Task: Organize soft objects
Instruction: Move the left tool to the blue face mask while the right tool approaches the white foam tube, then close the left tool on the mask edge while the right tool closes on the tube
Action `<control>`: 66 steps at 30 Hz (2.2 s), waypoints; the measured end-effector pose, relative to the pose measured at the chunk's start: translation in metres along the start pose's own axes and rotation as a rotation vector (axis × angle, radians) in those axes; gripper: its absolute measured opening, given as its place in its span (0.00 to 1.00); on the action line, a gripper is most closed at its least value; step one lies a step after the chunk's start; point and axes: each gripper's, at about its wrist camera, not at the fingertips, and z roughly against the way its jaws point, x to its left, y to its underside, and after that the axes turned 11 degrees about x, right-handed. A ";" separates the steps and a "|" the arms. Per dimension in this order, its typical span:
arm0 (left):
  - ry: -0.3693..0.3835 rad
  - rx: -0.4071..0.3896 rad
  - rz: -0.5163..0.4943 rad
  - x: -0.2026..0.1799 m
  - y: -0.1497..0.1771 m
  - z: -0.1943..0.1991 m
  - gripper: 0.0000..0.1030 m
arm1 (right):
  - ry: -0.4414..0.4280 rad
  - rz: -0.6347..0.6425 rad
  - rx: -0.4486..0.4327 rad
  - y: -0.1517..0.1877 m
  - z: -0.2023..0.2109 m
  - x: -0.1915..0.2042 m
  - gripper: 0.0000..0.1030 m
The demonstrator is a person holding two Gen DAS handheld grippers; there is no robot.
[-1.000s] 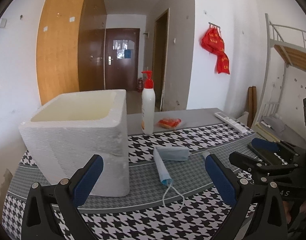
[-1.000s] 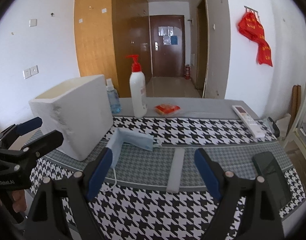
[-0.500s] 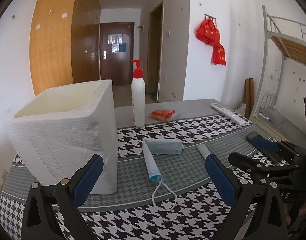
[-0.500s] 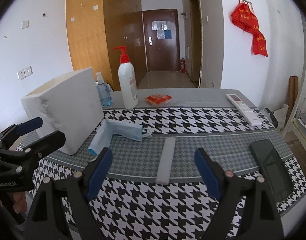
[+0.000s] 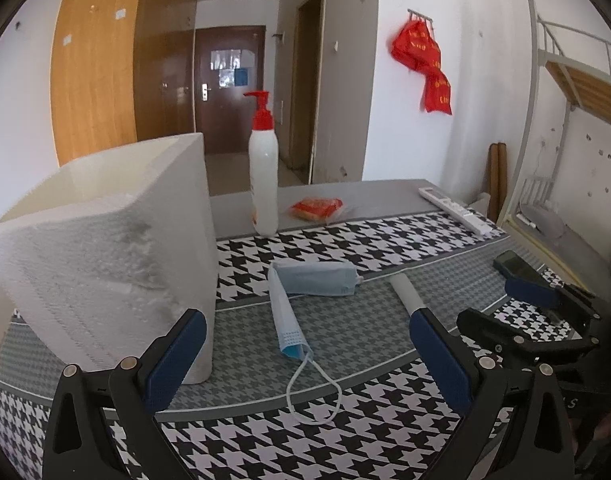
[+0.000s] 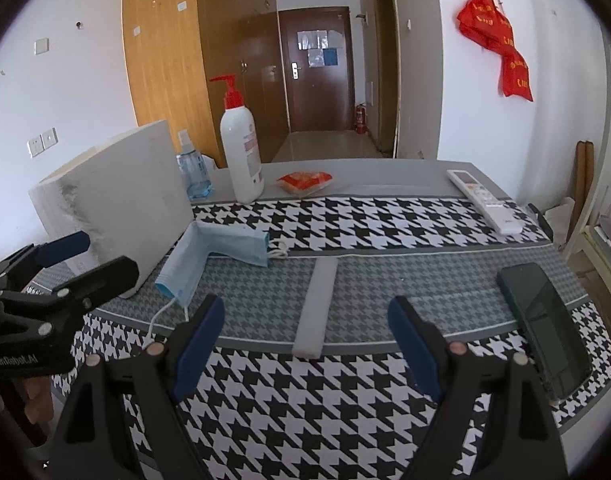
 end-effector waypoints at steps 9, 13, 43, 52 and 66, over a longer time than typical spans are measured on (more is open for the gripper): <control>-0.019 0.023 0.003 -0.004 -0.005 -0.014 0.99 | 0.000 -0.011 0.022 0.001 -0.010 -0.010 0.84; -0.021 0.037 0.006 -0.003 -0.007 -0.021 0.99 | -0.009 0.002 0.020 0.002 -0.011 -0.010 0.84; -0.063 0.219 0.072 0.006 -0.013 -0.079 0.83 | -0.031 -0.025 0.118 -0.006 -0.043 -0.012 0.84; -0.075 0.230 0.067 0.005 -0.012 -0.086 0.78 | -0.026 0.014 0.143 -0.006 -0.050 -0.003 0.84; -0.066 0.291 0.077 0.007 -0.007 -0.100 0.47 | -0.001 0.032 0.194 -0.004 -0.062 -0.003 0.63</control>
